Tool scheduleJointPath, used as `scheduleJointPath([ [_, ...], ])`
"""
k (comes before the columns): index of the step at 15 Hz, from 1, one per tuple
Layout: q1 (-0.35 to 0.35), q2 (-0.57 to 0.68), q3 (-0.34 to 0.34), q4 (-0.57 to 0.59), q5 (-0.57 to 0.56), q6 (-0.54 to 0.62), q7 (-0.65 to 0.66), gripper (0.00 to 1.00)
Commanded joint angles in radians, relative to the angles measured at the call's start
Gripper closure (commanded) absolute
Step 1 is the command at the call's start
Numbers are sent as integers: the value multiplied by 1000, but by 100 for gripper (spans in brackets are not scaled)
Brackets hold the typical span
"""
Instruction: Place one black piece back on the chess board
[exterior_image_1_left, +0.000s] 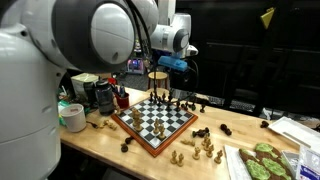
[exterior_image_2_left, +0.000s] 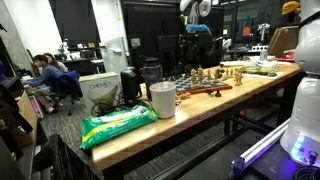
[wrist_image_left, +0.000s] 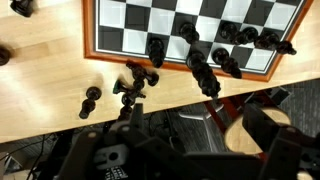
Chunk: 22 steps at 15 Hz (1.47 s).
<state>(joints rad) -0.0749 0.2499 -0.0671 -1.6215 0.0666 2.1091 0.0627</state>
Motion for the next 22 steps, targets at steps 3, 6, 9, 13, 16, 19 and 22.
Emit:
scheduleJointPath([
  [3,-20,138,-14,166,25,-24,75,0],
  [6,-30,193,-24,228,25,-26,117,0],
  [9,-31,191,-25,205,12,-4,110,0],
  [13,-33,205,-26,213,12,-1,110,0],
  [16,-51,230,-20,245,37,-35,92,0],
  [19,-75,268,-20,281,54,-65,79,0],
  [22,-101,318,-15,333,80,-98,65,0],
])
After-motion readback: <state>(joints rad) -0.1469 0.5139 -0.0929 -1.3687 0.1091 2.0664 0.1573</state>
